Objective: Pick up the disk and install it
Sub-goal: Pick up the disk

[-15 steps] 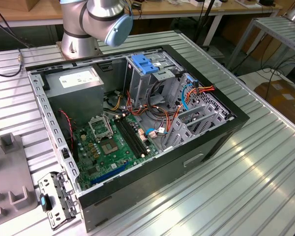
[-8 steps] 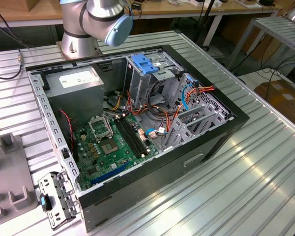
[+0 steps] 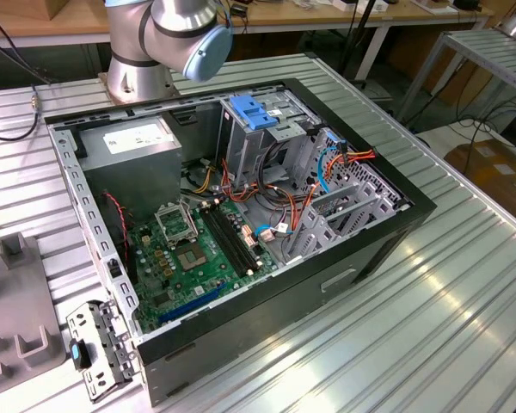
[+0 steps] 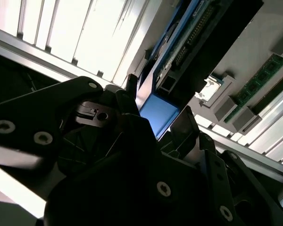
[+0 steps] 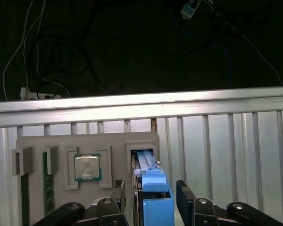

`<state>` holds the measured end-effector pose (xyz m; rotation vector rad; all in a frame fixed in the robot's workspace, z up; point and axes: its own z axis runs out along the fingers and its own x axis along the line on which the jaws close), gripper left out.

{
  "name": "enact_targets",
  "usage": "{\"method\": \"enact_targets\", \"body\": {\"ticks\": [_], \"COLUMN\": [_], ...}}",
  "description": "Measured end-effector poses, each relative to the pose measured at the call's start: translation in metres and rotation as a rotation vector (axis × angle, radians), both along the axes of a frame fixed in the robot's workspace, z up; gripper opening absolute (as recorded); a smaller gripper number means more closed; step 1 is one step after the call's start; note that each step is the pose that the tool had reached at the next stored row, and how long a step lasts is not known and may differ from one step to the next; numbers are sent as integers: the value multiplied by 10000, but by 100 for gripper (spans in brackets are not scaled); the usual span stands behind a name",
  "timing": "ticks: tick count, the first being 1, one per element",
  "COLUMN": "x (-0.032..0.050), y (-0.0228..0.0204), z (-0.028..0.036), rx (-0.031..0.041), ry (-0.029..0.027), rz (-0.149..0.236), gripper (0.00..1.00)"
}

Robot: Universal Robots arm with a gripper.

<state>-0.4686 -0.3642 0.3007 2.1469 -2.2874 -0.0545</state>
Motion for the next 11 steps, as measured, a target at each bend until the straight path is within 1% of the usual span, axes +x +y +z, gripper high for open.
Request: {"method": "enact_targets", "body": {"ticks": [4,7,11], "x": [1,1,1], "y": [0,0,0], "z": [-19,-23,-24], "rx": [1,1,-3], "ry": [0,-1,-2], "rz": [0,193,218], "gripper": [56,56,56]}}
